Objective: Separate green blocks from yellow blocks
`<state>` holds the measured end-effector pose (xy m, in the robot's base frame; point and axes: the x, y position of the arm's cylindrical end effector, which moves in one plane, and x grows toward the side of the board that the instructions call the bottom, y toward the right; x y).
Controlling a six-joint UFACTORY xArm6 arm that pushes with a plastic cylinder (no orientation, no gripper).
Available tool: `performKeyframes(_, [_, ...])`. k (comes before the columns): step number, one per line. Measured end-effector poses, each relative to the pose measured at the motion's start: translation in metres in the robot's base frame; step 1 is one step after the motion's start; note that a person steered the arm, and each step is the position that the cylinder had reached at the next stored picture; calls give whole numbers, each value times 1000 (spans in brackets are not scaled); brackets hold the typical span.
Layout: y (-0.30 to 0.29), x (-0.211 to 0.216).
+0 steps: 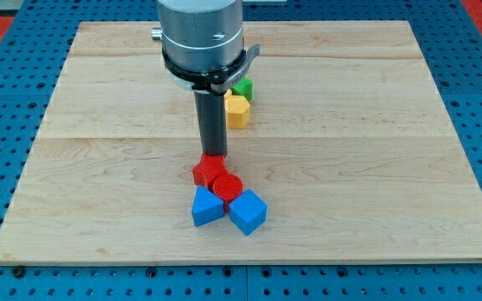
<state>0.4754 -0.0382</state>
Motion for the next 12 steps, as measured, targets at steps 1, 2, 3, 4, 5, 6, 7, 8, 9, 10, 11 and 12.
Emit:
performKeyframes(1, [0,0])
performKeyframes(2, [0,0])
performKeyframes(3, [30,-22])
performKeyframes(4, [43,-52])
performKeyframes(5, [31,-67])
performKeyframes(6, [-8,-87])
performKeyframes(7, [-30,-92])
performKeyframes(8, [6,-74])
performKeyframes(9, [37,-87])
performKeyframes(10, [39,-107])
performKeyframes(11, [15,-113])
performKeyframes(12, [3,-122])
